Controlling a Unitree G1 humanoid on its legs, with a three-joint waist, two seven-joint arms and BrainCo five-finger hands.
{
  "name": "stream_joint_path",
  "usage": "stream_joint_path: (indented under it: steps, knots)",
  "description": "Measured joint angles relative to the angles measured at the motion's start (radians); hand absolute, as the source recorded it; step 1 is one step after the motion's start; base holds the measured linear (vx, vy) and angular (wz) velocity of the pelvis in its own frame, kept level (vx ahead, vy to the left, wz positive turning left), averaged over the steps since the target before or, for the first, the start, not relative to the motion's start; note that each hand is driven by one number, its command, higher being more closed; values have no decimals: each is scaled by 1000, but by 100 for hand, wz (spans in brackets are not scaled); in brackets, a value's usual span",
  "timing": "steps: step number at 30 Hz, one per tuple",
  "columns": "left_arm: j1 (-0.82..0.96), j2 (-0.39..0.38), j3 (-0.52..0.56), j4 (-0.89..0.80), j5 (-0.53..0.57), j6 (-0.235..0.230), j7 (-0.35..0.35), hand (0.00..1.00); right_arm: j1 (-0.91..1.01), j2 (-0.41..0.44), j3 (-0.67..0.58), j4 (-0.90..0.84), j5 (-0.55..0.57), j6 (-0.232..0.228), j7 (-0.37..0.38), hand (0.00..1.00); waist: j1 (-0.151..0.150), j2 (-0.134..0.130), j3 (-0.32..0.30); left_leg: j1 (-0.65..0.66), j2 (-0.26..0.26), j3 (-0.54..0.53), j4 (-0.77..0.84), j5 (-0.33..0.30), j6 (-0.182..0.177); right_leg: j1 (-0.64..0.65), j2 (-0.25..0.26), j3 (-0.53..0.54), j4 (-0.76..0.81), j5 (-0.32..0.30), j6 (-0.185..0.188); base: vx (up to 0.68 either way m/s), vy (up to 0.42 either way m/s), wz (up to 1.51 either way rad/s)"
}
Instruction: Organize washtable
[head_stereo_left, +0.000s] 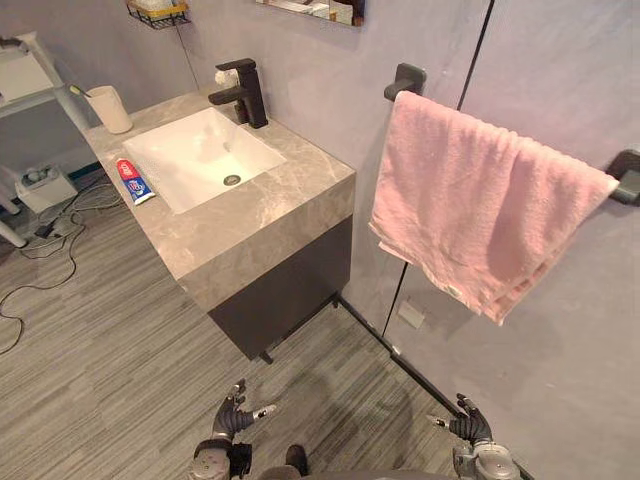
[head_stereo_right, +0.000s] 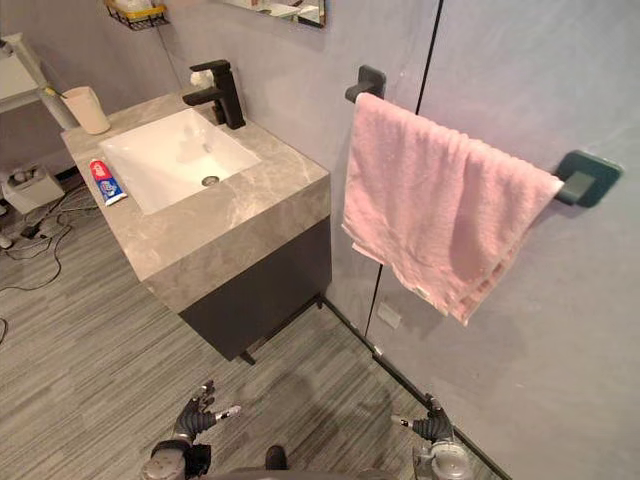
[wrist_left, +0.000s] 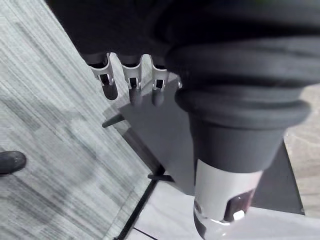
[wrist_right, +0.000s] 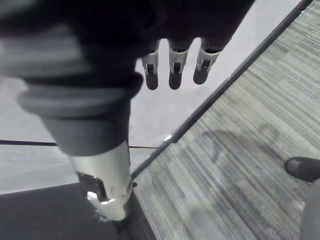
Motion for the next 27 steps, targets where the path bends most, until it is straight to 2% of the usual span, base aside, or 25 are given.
stream_joint_path:
  steps: [2, 4, 5, 6, 7, 8, 9, 10, 11, 12, 13, 14, 15, 16, 17, 18, 19, 20, 21, 22, 23, 24, 25, 26, 27]
  knots:
    - [-3, 0, 3, -8, -2, -2, 4, 0, -3, -1, 6, 0, 0, 0, -1, 0, 1, 8, 9, -68, -6, -34, 52, -6, -1, -29, -8, -32, 5, 6, 7, -196, 87, 54]
    - [-4, -3, 4, -49, -15, -5, 8, 0, -34, -11, 10, 0, 1, 0, -5, 0, 6, 31, 27, -185, -18, -107, 110, 6, -1, -74, -9, -122, 26, 16, 10, -195, 82, 115]
    - [-6, -6, 4, -56, -25, -4, 10, 0, -38, -14, 7, 0, 1, 0, -6, 0, 6, 38, 34, -212, -19, -129, 95, 7, 0, -86, -27, -172, 30, 25, 6, -151, 66, 125]
    - [-12, -9, 4, -62, -27, -2, 14, 0, -40, -14, 2, 0, 1, 1, -7, 0, 3, 39, 41, -224, -19, -114, 87, -8, 4, -83, -38, -205, 24, 32, 6, -106, 80, 159]
    - [-25, -13, 8, -67, -43, -1, 23, 0, -50, -9, -5, 21, 0, 3, -22, 0, 5, 2, 69, -252, -15, 7, 191, -57, 72, -72, -100, -283, 16, 49, 13, -87, 88, 142]
    - [-24, -12, 8, -66, -43, 1, 24, 0, -57, -10, -5, 24, 0, 11, -26, 0, 4, -10, 76, -255, -7, 56, 259, -77, 92, -59, -129, -308, 21, 53, 21, -20, 149, 168]
    - [-18, -14, 6, -67, -43, 1, 25, 0, -65, -12, -5, 17, 0, 13, -31, 0, -2, -25, 80, -247, 39, 145, 358, -93, 101, -38, -173, -362, 24, 62, 36, 3, 148, 141]
    - [-16, -18, 4, -68, -43, 1, 25, 0, -64, -26, -5, 18, 1, 13, -33, 0, -7, -12, 73, -228, 117, 207, 390, -114, 69, -20, -187, -412, 17, 74, 56, 9, 253, 151]
    - [-21, -20, -1, -68, -43, 1, 25, 0, -66, -43, -6, 19, 1, 13, -33, 0, -9, 17, 63, -210, 169, 230, 367, -133, 34, -15, -188, -445, 17, 83, 72, 2, 242, 113]
    - [-25, -22, -1, -68, -44, 1, 26, 0, -67, -54, -11, 20, 1, 15, -38, 0, -9, 34, 59, -195, 185, 230, 331, -143, 7, -12, -191, -465, 17, 89, 85, 34, 338, 94]
    - [-48, -13, 2, -64, -44, 2, 28, 0, -86, -56, -34, 27, 1, 21, -45, 0, -8, 36, 67, -198, 151, 221, 307, -138, -7, -4, -210, -489, 11, 105, 105, 37, 326, 73]
    - [-63, -3, 0, -69, -44, 2, 28, 0, -98, -41, -43, 29, 1, 25, -49, 0, 0, 18, 76, -198, 121, 212, 301, -128, 6, 6, -228, -508, -3, 125, 109, 28, 362, 109]
    - [-83, 29, 0, -69, -45, 3, 29, 0, -108, -4, -43, 29, 2, 25, -47, 0, 6, -18, 79, -205, 68, 168, 298, -124, 13, 41, -250, -532, -33, 149, 105, -7, 277, 94]
    - [-83, 39, 0, -69, -45, 3, 28, 0, -110, 8, -41, 29, 2, 24, -47, 0, 8, -26, 75, -217, 57, 152, 314, -128, 20, 49, -253, -529, -41, 153, 99, -19, 249, 109]
    - [-83, 51, 0, -69, -45, 2, 26, 0, -118, 20, -33, 28, 2, 22, -45, 0, 15, -37, 69, -251, 49, 134, 380, -157, 42, 63, -258, -520, -49, 162, 98, -37, 230, 57]
    - [-80, 55, 6, -69, -45, 2, 26, 0, -132, 17, -18, 29, 2, 22, -44, 0, 35, -31, 72, -290, 58, 122, 465, -204, 50, 71, -259, -518, -51, 171, 121, -63, 264, 40]
    - [-73, 52, 11, -67, -45, 1, 26, 0, -141, 15, -10, 29, 2, 22, -43, 0, 39, -22, 75, -309, 66, 115, 510, -232, 56, 76, -256, -518, -50, 172, 125, -92, 292, 4]
    - [-52, 43, 18, -69, -44, 1, 24, 0, -156, 9, 5, 30, 2, 22, -42, 0, 47, -2, 75, -345, 71, 103, 586, -302, 66, 72, -261, -518, -22, 152, 145, -84, 260, 3]
    - [-34, 42, 19, -68, -44, 4, 23, 0, -171, 9, 9, 31, 2, 24, -39, 0, 57, 0, 87, -365, 55, 103, 633, -350, 73, 55, -302, -502, 55, 100, 159, -111, 284, 14]
    - [-27, 42, 19, -69, -44, 7, 23, 0, -171, 10, 9, 35, 2, 30, -35, 0, 54, -4, 90, -373, 37, 101, 637, -360, 83, 41, -327, -484, 102, 66, 108, -107, 255, 44]
    - [-12, 41, 24, -74, -44, 8, 23, 0, -167, 11, 10, 41, 2, 42, -28, 0, 54, -13, 91, -372, 0, 92, 603, -363, 85, -17, -329, -379, 161, -31, -33, -52, 264, 89]
    - [-3, 43, 36, -88, -44, 8, 24, 0, -142, 18, 19, 40, 4, 41, -25, 0, 38, -47, 86, -356, -62, 82, 576, -369, 98, -63, -304, -219, 173, -129, -100, 66, 186, 106]
    - [5, 42, 40, -104, -44, 9, 23, 0, -128, 13, 26, 37, 5, 39, -23, 0, 27, -46, 88, -359, -70, 78, 626, -395, 122, -69, -280, -156, 194, -184, -112, 160, 125, 127]
    - [19, 45, 40, -116, -44, 9, 22, 0, -109, 10, 30, 35, 6, 39, -21, 0, 24, -36, 87, -334, -74, 59, 627, -413, 174, -66, -248, -84, 247, -228, -79, 262, 110, 109]
    - [5, 51, 42, -114, -45, 15, 24, 0, -94, 18, 32, 39, 8, 47, -17, 0, 40, -71, 106, -306, -124, 41, 620, -424, 179, -107, -242, -12, 346, -253, -28, 235, 108, 96]
